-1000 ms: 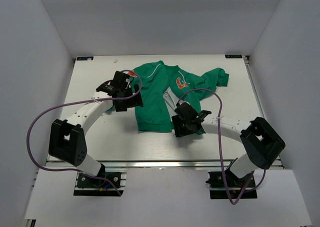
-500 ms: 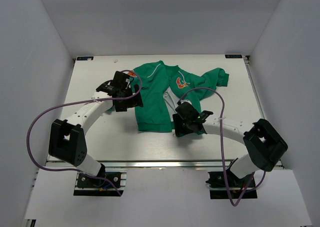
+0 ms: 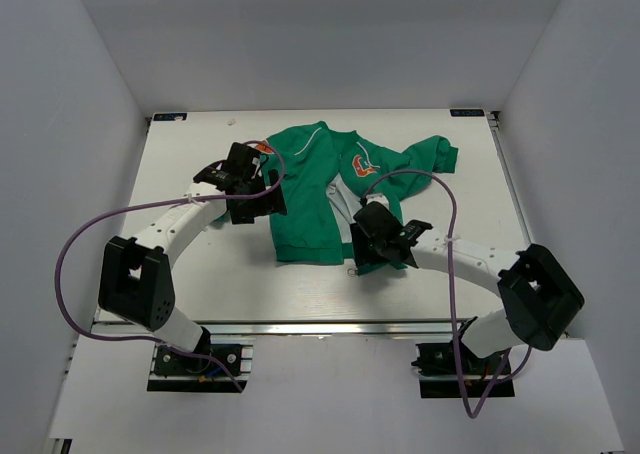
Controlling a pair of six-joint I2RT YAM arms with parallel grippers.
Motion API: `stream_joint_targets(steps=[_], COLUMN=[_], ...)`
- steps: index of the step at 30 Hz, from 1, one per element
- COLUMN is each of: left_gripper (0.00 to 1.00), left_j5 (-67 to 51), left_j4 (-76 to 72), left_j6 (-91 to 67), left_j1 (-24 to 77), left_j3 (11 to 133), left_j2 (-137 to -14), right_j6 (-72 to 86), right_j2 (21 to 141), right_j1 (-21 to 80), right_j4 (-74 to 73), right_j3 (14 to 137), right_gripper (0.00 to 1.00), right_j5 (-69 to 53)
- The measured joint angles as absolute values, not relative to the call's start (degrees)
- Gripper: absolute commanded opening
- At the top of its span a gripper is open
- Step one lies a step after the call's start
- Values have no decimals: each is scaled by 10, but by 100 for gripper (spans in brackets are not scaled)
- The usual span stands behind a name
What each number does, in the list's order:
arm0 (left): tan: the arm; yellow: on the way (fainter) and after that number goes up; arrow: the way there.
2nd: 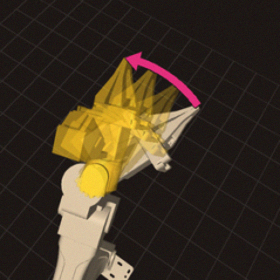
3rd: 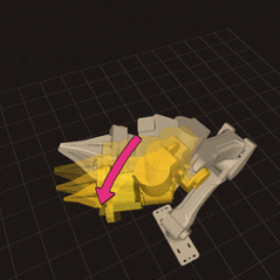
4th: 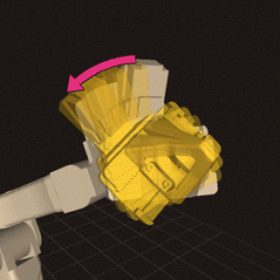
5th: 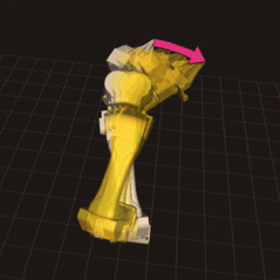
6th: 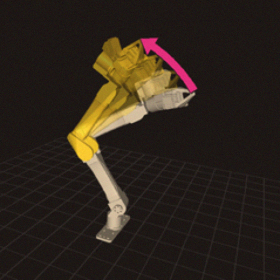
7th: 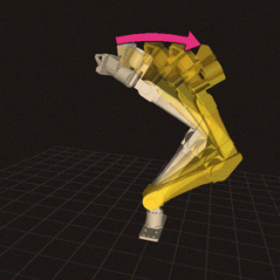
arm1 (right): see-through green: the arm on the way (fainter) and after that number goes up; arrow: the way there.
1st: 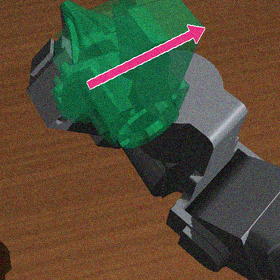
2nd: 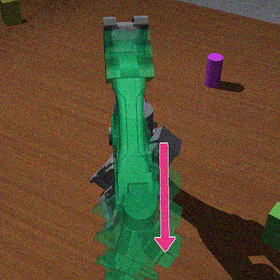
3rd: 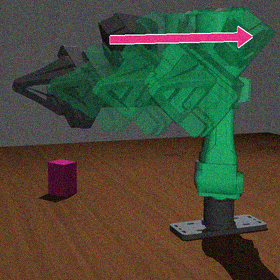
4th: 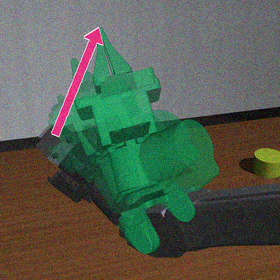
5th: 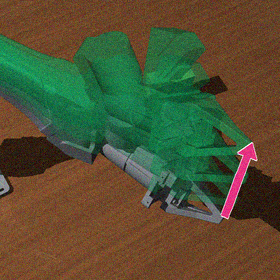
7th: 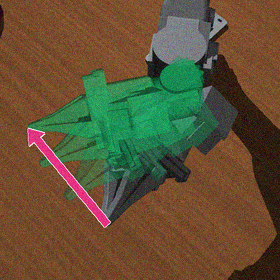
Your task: Zip up the jacket
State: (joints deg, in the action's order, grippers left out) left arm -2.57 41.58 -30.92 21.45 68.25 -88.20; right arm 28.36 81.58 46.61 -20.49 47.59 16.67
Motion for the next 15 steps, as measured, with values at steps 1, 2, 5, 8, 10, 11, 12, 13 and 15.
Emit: stream_joint_targets(steps=[1,2,5,8,10,11,12,13,15], left_gripper=[98,98,98,98,98,98,98,98,98], left_j5=[-26,-26,-26,-25,-25,-25,-25,-25,-25], left_j4=[416,416,416,416,416,416,416,416,416], left_j6=[-309,-309,-309,-309,-309,-309,-309,-309,-309], left_j1=[215,215,215,215,215,215,215,215,215], left_j3=[682,682,682,683,683,683,683,683,683], left_j2=[-883,-884,-887,-887,-887,-887,-887,-887,-888], right_j6=[282,281,280,279,279,279,279,279,279], right_j2=[823,832,860,886,896,898,900,902,905], right_j1=[466,466,466,466,466,466,466,466,466], right_j4=[-204,-203,-201,-195,-192,-189,-187,-186,-182], right_j3=[476,476,476,476,478,479,480,481,481], right_gripper=[64,64,64,63,62,62,61,60,54], right_j5=[166,166,165,164,165,164,164,164,163])
